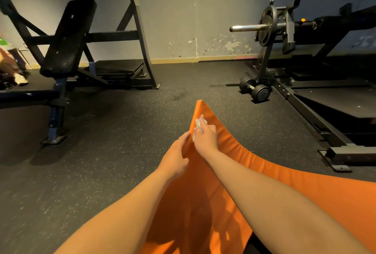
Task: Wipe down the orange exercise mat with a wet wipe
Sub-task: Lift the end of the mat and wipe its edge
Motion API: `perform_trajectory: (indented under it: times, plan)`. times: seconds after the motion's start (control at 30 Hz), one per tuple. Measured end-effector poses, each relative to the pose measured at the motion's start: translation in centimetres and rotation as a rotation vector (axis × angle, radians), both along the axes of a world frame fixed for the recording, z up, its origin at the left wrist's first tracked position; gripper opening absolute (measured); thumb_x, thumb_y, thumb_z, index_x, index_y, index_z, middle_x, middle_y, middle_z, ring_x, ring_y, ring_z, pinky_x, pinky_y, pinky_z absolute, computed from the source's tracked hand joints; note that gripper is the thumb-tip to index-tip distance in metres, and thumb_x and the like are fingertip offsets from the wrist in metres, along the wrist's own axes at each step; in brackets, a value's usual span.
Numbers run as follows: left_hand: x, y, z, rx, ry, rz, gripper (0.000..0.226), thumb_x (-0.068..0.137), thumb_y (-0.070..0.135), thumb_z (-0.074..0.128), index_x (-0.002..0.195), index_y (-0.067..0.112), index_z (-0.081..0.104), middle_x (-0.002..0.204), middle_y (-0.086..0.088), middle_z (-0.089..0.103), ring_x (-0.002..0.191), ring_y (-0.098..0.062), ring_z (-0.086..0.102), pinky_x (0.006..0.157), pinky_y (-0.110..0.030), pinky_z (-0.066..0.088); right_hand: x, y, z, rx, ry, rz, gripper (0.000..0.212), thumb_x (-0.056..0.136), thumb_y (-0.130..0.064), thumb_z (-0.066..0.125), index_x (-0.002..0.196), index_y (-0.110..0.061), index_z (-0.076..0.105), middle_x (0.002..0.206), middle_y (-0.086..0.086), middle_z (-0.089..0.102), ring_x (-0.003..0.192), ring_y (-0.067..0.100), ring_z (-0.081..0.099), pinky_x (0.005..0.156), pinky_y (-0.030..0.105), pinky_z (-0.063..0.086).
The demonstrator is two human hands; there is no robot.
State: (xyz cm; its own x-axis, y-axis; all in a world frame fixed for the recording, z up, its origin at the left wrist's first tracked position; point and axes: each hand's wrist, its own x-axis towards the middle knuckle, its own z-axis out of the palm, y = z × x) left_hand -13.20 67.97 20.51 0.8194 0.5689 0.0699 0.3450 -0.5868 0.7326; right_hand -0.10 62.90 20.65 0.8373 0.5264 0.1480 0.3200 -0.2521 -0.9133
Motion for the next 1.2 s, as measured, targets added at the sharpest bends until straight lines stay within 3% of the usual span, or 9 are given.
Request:
perform_trajectory:
  times: [0.1, 0.2, 0.27, 0.37, 0.5, 0.7, 0.97, 1.1, 1.2]
  plan:
    - [0.0, 0.0, 0.1, 0.011, -0.008, 0.027, 0.091, 0.074, -0.004, 0.052, 0.154, 0.036, 0.032, 0.149, 0.007, 0.048, 0.135, -0.011, 0.046, 0.111, -0.029, 0.039, -0.4, 0.2, -0.5, 0.017, -0.060, 0.015, 0.047, 0.104, -0.012, 0.044, 0.150, -0.021, 0.047, 0.118, 0.003, 0.042, 0.109, 0.018, 0.053, 0.105, 0.026, 0.041]
    - [-0.1, -0.1, 0.1, -0.015, -0.039, 0.100, 0.084, 0.078, -0.001, 0.057, 0.149, 0.041, 0.040, 0.136, 0.004, 0.057, 0.124, -0.014, 0.055, 0.105, -0.034, 0.047, -0.3, -0.1, -3.4, -0.057, 0.126, -0.109, 0.029, 0.106, -0.021, 0.050, 0.132, -0.011, 0.059, 0.113, -0.003, 0.058, 0.086, 0.014, 0.061, 0.075, 0.017, 0.053]
    - [-0.3, -0.1, 0.0, -0.028, -0.039, 0.108, 0.080, 0.080, 0.004, 0.061, 0.145, 0.046, 0.040, 0.127, 0.003, 0.060, 0.117, -0.016, 0.059, 0.101, -0.038, 0.051, -0.3, 0.1, -3.1, -0.041, 0.270, -0.187, 0.023, 0.104, -0.025, 0.055, 0.122, -0.012, 0.060, 0.114, 0.003, 0.065, 0.088, 0.021, 0.062, 0.078, 0.029, 0.054]
    - [-0.4, 0.0, 0.1, 0.002, 0.034, 0.041, 0.088, 0.078, 0.003, 0.059, 0.151, 0.044, 0.032, 0.129, 0.000, 0.058, 0.118, -0.017, 0.054, 0.098, -0.032, 0.047, -0.6, -0.2, -0.6, -0.035, -0.015, 0.013, 0.048, 0.103, -0.011, 0.046, 0.150, -0.018, 0.047, 0.122, 0.007, 0.048, 0.115, 0.025, 0.052, 0.104, 0.034, 0.042]
    - [-0.7, -0.3, 0.4, 0.000, 0.001, 0.043, 0.089, 0.076, -0.003, 0.054, 0.151, 0.041, 0.035, 0.137, 0.006, 0.058, 0.123, -0.014, 0.054, 0.102, -0.035, 0.048, -1.0, -0.8, -0.4, -0.018, -0.172, 0.115, 0.057, 0.101, -0.012, 0.047, 0.151, -0.039, 0.042, 0.113, 0.002, 0.045, 0.113, 0.022, 0.045, 0.103, 0.024, 0.034]
    - [-1.0, 0.0, 0.6, -0.053, -0.059, 0.107, 0.076, 0.079, -0.001, 0.058, 0.135, 0.049, 0.044, 0.115, 0.009, 0.064, 0.105, -0.013, 0.064, 0.094, -0.037, 0.053, -1.7, -1.4, -0.3, -0.090, -0.284, 0.129, 0.051, 0.098, -0.014, 0.049, 0.142, -0.039, 0.054, 0.123, -0.001, 0.053, 0.119, 0.024, 0.044, 0.101, 0.031, 0.034]
    - [-0.2, -0.6, 0.8, 0.050, -0.076, 0.160, 0.066, 0.087, 0.002, 0.058, 0.143, 0.034, 0.047, 0.135, 0.001, 0.060, 0.125, -0.019, 0.054, 0.095, -0.028, 0.042, -2.5, -1.0, -2.3, -0.113, -0.182, -0.024, 0.049, 0.102, -0.023, 0.048, 0.149, -0.036, 0.047, 0.119, 0.000, 0.042, 0.118, 0.025, 0.039, 0.101, 0.028, 0.030]
    - [-0.3, 0.0, 0.9, 0.034, -0.091, 0.146, 0.062, 0.087, 0.007, 0.065, 0.141, 0.034, 0.049, 0.134, 0.004, 0.060, 0.123, -0.015, 0.054, 0.097, -0.026, 0.042, -2.3, -0.1, -3.1, -0.065, 0.113, -0.082, 0.047, 0.105, -0.027, 0.044, 0.152, -0.032, 0.044, 0.110, -0.002, 0.041, 0.120, 0.024, 0.045, 0.101, 0.027, 0.036]
    - [-0.5, 0.0, 0.4, 0.013, 0.013, 0.083, 0.075, 0.080, 0.007, 0.063, 0.141, 0.043, 0.041, 0.128, 0.001, 0.057, 0.118, -0.017, 0.055, 0.099, -0.035, 0.048, -1.5, 0.3, -2.3, -0.086, 0.135, -0.077, 0.045, 0.104, -0.022, 0.047, 0.149, -0.024, 0.049, 0.127, 0.007, 0.048, 0.125, 0.029, 0.051, 0.107, 0.035, 0.040]
